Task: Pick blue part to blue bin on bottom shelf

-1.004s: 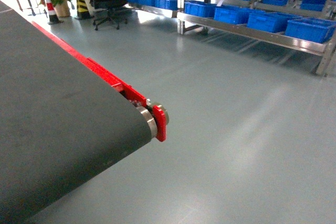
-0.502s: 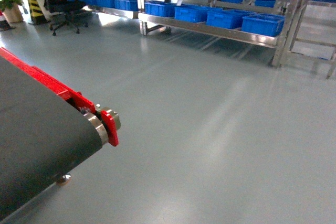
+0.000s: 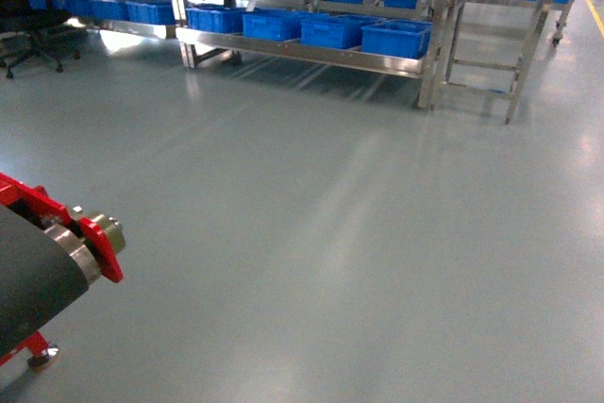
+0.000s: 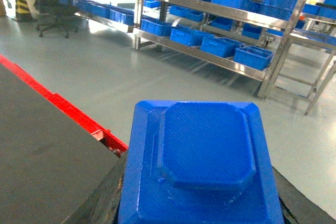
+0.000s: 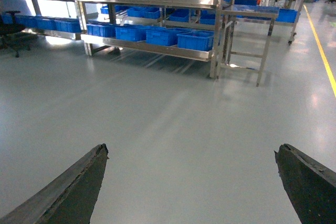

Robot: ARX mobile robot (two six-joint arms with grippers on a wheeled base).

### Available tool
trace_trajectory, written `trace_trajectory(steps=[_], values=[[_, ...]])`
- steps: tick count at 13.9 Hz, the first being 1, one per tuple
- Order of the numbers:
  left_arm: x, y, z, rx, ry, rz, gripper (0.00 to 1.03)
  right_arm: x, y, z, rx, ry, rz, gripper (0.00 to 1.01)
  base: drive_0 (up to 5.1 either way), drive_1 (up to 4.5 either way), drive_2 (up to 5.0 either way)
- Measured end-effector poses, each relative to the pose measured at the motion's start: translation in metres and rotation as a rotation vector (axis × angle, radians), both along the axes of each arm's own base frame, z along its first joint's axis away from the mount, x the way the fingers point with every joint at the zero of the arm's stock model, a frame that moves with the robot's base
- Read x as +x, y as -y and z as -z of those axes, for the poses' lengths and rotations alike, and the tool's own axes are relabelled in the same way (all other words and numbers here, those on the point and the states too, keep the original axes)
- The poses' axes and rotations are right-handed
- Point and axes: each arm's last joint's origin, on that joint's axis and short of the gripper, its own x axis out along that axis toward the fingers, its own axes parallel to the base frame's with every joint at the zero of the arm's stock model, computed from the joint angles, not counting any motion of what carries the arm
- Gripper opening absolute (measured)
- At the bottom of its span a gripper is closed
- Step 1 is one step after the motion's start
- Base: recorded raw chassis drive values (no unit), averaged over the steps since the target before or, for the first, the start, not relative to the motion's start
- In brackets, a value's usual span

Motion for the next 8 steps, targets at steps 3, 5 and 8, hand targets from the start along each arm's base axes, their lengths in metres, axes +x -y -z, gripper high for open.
trace_trajectory(steps=[3,5,8], values=[[0.0,0.0,0.0,0.0,0.0,0.0,0.43,0.0,0.0,0.0,0.0,0.0,0.0,0.98,-1.6,-1.55,-1.6],[0.0,0.0,0.0,0.0,0.0,0.0,0.43,0.0,0.0,0.0,0.0,0.0,0.0,0.98,-1.6,-1.65,-1.6],[0.0,0.0,0.0,0.0,0.0,0.0,0.43,0.0,0.0,0.0,0.0,0.0,0.0,0.98,-1.6,-1.65,-1.6]])
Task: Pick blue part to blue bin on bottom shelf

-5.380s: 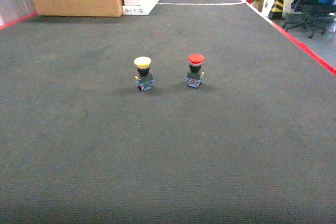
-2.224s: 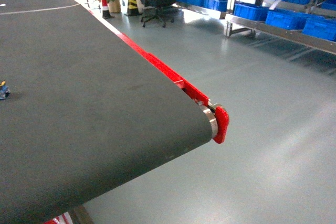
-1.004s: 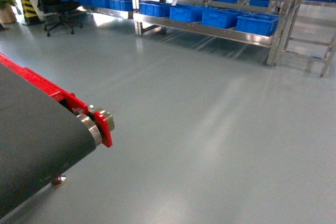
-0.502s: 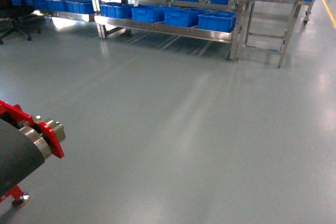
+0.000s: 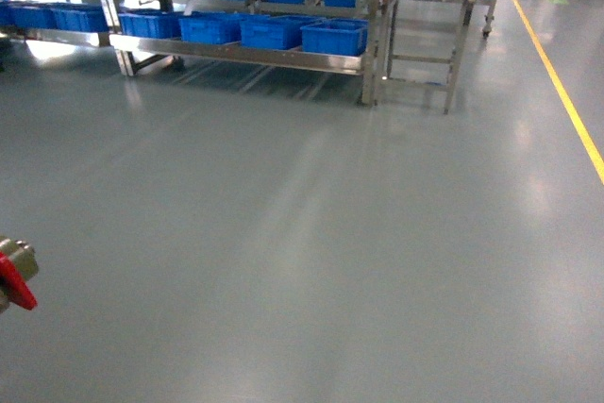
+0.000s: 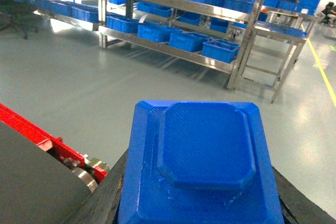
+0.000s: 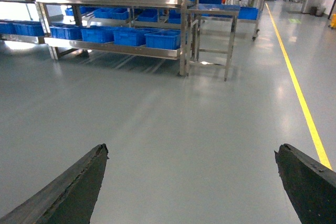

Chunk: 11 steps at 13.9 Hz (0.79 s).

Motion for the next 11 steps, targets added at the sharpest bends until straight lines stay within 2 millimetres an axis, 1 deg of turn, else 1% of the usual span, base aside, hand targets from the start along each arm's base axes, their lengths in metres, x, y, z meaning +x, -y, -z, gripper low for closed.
trace_trajectory(steps=[11], values=[[0.0003,0.0009,0.0004,0.003,-0.004,0.009,0.43,0.0,0.0002,-0.0001,0.0,0.001,0.003,0.98,-1.5,-1.55,-1.5]])
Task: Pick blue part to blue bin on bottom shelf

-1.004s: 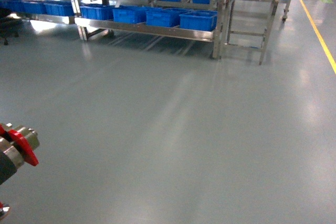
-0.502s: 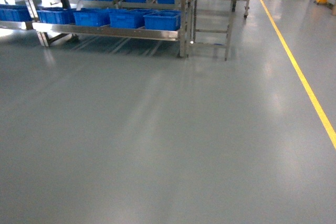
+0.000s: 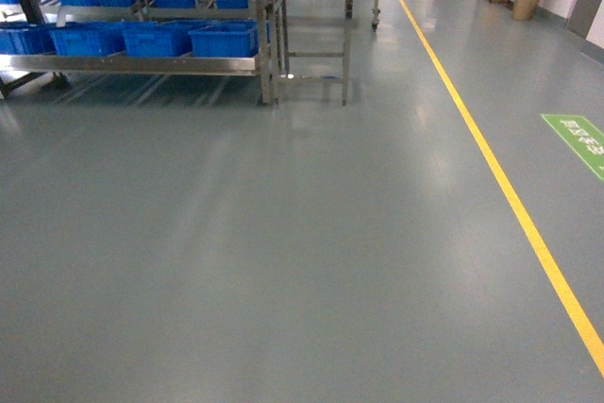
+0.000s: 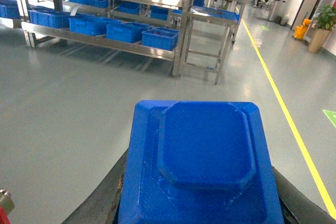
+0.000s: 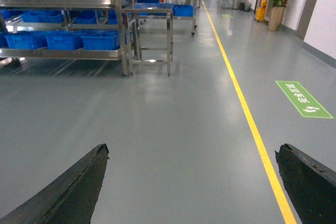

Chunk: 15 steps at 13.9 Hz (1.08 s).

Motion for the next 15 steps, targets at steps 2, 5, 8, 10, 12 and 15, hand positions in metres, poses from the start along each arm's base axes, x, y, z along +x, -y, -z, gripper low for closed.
trace_trajectory(steps=[2,5,8,10,12,15], values=[[-0.0008,-0.0009,-0.0009,-0.006,0.009,-0.008,0.43,0.0,-0.0001,0.0003,0.0,-0.003,-0.003,0.98,-1.5,-1.48,-1.5],[-0.0005,-0.001,-0.0006,-0.004,0.006,-0.009,0.43,0.0,-0.0001,0.0,0.0,0.0,-0.003,0.98,-1.5,-1.48,-1.5],[-0.0005,-0.001,-0.0003,-0.002,0.003,-0.01,0.43,0.0,-0.0001,0.0001,0.0,-0.002,-0.003,0.98,-1.5,-1.48,-1.5],[-0.0004,-0.0008,-0.0006,-0.004,0.005,-0.008,0.43,0.0,-0.0001,0.0004,0.0,-0.004,-0.003,0.98,-1.5,-1.48,-1.5],[-0.0004,-0.0008,-0.0008,-0.005,0.007,-0.008,0.43,0.0,-0.0001,0.0,0.0,0.0,-0.003,0.98,-0.7,1.25,-2.7],[-0.0001,-0.0006,-0.0001,-0.001,0.001,-0.008,0.43,0.0,-0.0001,0.0002,0.0,-0.002,-0.003,0.98,0.0,3.98,-4.0]])
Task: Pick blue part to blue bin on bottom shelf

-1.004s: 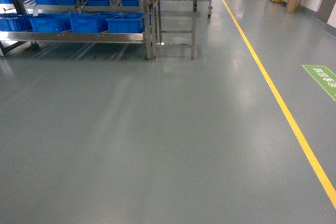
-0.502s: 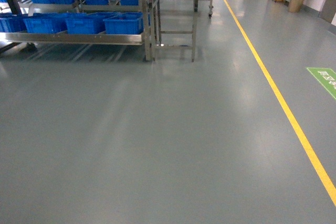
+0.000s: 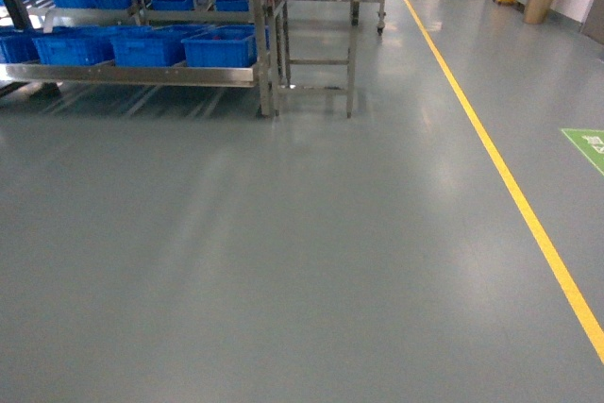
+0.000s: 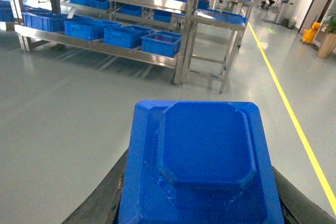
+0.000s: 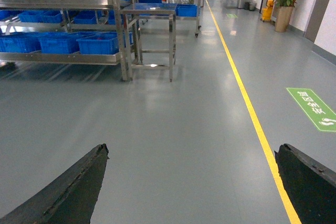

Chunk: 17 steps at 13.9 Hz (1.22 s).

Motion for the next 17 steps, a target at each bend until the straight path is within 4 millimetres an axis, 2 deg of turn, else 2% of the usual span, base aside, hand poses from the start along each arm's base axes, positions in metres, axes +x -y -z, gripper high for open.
trace_trajectory(steps=[17], values=[[-0.0001,-0.0001,-0.0002,-0.001,0.002,0.0,0.43,0.0,0.0,0.0001,0.0,-0.001,0.0,0.98,0.0,3.99,-3.9]])
